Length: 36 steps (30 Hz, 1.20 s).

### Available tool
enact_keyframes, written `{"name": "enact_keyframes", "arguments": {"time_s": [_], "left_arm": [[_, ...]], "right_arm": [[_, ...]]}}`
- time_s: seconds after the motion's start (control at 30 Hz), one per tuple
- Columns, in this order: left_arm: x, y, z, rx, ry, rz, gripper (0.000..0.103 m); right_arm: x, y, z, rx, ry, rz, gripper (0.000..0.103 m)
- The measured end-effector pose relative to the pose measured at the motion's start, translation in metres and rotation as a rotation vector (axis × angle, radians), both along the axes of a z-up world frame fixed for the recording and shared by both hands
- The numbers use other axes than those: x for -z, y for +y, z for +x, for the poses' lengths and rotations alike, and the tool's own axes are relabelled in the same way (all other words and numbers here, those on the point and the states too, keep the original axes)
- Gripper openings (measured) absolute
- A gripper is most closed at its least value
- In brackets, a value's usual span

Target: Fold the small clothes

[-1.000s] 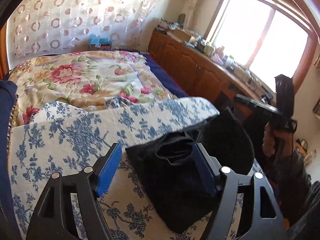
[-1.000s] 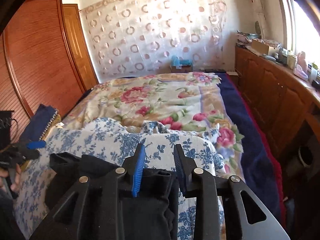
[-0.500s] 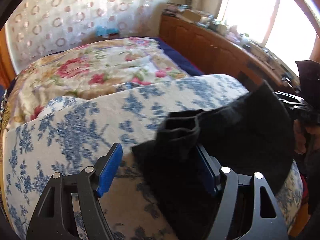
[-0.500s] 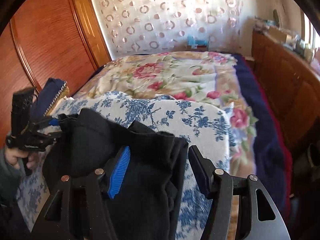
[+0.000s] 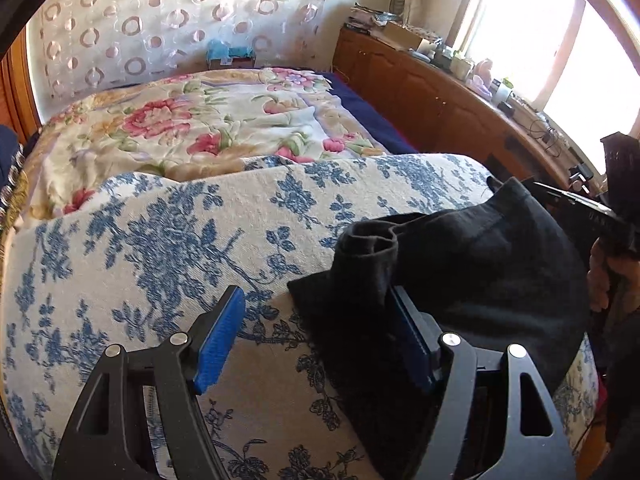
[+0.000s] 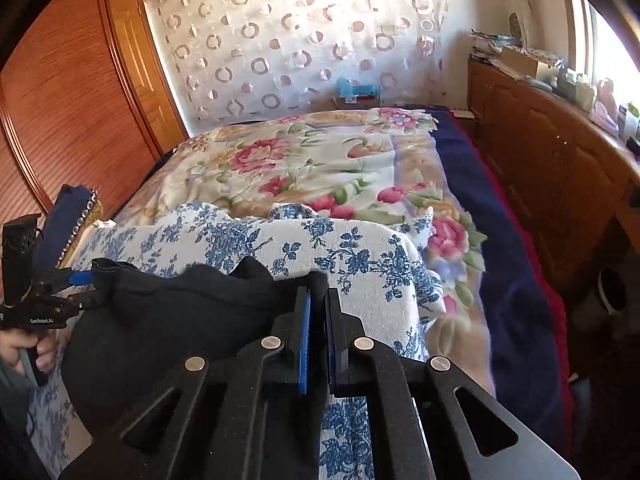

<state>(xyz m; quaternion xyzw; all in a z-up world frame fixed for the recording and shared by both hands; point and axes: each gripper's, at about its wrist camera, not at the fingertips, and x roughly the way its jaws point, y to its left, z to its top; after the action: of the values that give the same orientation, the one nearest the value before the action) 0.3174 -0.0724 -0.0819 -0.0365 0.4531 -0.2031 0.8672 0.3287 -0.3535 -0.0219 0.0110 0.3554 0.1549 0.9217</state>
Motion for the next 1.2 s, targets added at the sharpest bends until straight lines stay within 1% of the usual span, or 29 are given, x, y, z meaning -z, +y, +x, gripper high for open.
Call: {"name": "enact_keyframes", "arguments": {"time_s": [0.03, 0.07, 0.1, 0.13, 0.17, 0.23, 0.3, 0.43, 0.53, 0.57, 0.63, 0.67, 0.77, 0.8, 0.83, 0.87, 0.9, 0.97, 1.07, 1.2], "left_arm": [[0.0, 0.0, 0.0, 0.002, 0.003, -0.01, 0.07], [0.0, 0.0, 0.0, 0.007, 0.006, -0.019, 0.065], [0.0, 0.0, 0.0, 0.013, 0.012, -0.036, 0.063], [-0.001, 0.0, 0.0, 0.014, 0.016, -0.044, 0.06], [-0.001, 0.0, 0.0, 0.016, 0.019, -0.051, 0.058], [-0.001, -0.002, 0.0, 0.025, 0.029, -0.067, 0.057], [-0.001, -0.002, 0.0, 0.023, 0.035, -0.072, 0.057], [-0.002, -0.007, 0.0, 0.033, 0.037, -0.069, 0.057], [-0.002, -0.012, -0.001, 0.049, 0.028, -0.059, 0.056], [-0.002, -0.013, -0.002, 0.056, 0.028, -0.06, 0.046], [-0.002, -0.013, -0.002, 0.061, 0.023, -0.056, 0.039], [-0.001, -0.013, -0.002, 0.068, 0.028, -0.067, 0.032], [-0.001, -0.012, -0.003, 0.078, 0.035, -0.095, 0.022], [-0.003, -0.012, -0.004, 0.078, 0.027, -0.1, 0.021], [-0.006, -0.012, -0.006, 0.078, 0.017, -0.103, 0.02], [-0.008, -0.013, -0.008, 0.08, 0.011, -0.102, 0.019], [-0.01, -0.013, -0.01, 0.079, -0.001, -0.105, 0.019], [-0.018, -0.012, -0.015, 0.081, -0.025, -0.121, 0.018], [-0.033, -0.009, -0.025, 0.084, -0.069, -0.149, 0.018], [-0.052, -0.004, -0.041, 0.079, -0.113, -0.167, 0.018]], "right_arm": [[-0.002, 0.001, 0.003, 0.005, 0.001, -0.005, 0.016], [-0.004, 0.0, 0.0, 0.006, -0.002, -0.002, 0.032], [-0.004, 0.002, 0.001, 0.004, -0.006, 0.002, 0.043], [-0.005, 0.004, 0.0, 0.004, -0.014, 0.01, 0.058], [-0.004, 0.004, -0.002, 0.004, -0.023, 0.02, 0.066], [-0.003, 0.003, -0.01, 0.0, -0.025, 0.028, 0.071], [0.002, 0.003, -0.014, -0.026, -0.006, 0.041, 0.072], [0.021, 0.002, -0.007, -0.033, 0.055, 0.031, 0.073], [0.033, -0.003, 0.0, -0.032, 0.104, 0.082, 0.073], [0.034, -0.004, 0.001, -0.033, 0.11, 0.101, 0.073], [0.036, -0.005, 0.004, -0.032, 0.119, 0.118, 0.073], [0.037, -0.005, 0.005, -0.04, 0.123, 0.131, 0.073], [0.038, -0.004, 0.005, -0.049, 0.11, 0.132, 0.072], [0.039, -0.004, 0.006, -0.052, 0.111, 0.135, 0.068], [0.039, -0.005, 0.007, -0.073, 0.122, 0.155, 0.055], [0.04, -0.004, 0.006, -0.095, 0.137, 0.177, 0.047], [0.041, -0.003, 0.004, -0.102, 0.14, 0.183, 0.044], [0.041, 0.001, 0.002, -0.139, 0.134, 0.184, 0.021], [0.035, 0.003, -0.003, -0.145, 0.105, 0.148, 0.016], [0.024, 0.005, -0.013, -0.108, 0.023, 0.123, 0.014]]}}
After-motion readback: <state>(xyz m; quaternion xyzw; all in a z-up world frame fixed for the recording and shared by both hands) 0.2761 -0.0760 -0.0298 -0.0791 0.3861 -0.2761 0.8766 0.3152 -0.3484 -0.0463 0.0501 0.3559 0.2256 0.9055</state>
